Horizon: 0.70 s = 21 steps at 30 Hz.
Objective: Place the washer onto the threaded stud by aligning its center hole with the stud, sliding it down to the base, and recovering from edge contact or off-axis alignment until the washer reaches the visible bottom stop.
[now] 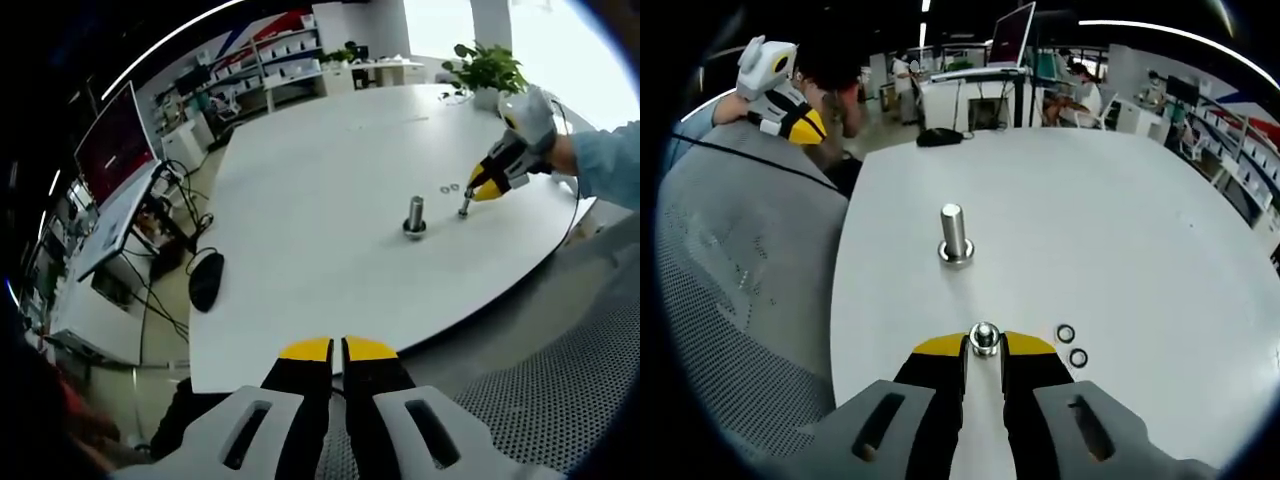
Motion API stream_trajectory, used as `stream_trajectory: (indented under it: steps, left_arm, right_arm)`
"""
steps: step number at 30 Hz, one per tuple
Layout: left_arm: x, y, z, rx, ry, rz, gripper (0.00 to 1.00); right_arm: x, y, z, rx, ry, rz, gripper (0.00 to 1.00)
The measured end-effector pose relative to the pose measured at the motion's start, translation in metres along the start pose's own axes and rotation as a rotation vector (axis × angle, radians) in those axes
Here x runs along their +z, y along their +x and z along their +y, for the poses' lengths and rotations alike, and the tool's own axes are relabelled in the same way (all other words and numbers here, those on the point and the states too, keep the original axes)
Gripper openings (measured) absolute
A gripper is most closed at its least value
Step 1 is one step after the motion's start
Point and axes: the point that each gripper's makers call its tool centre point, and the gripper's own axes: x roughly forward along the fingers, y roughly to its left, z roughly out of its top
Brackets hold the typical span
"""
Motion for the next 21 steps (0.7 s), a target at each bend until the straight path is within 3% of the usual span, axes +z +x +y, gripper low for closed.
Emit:
stream_trajectory:
  steps: [21]
  left_arm:
    - [-0.0004,-0.0004,-0.0004,-0.001,0.001,0.001,0.01]
  right_arm:
    - [-0.0018,-0.0003,0.0017,0.001,-0.006,0.013,0.15]
